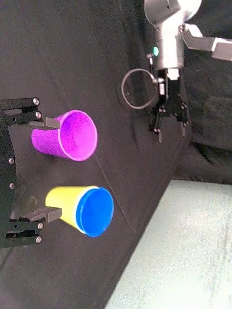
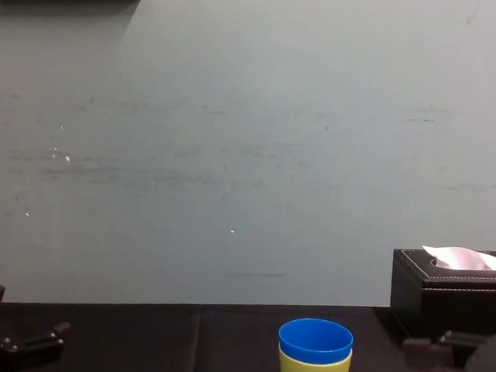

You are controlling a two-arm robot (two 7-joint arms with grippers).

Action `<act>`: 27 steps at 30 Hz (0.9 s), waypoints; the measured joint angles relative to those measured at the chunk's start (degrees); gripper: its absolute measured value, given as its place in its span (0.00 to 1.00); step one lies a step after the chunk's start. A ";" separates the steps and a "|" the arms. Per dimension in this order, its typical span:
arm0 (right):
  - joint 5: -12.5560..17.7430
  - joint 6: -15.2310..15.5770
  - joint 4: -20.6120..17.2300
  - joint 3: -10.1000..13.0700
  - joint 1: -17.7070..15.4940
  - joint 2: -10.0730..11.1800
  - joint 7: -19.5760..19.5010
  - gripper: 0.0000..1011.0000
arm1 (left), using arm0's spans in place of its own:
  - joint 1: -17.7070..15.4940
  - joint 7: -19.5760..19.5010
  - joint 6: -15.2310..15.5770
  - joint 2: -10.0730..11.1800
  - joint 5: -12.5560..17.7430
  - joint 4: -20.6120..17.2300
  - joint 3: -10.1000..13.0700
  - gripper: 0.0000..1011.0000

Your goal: Stack the three plastic cups sequentially using one hand.

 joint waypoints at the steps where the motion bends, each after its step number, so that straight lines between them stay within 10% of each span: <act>1: -0.05 -0.03 0.04 -0.20 -0.06 0.01 0.05 0.99 | 0.00 0.00 0.00 0.00 0.00 0.00 0.00 1.00; 27: -2.45 0.36 4.84 -5.46 2.43 -3.23 0.94 0.99 | 0.00 0.00 0.00 0.00 0.00 0.00 0.00 1.00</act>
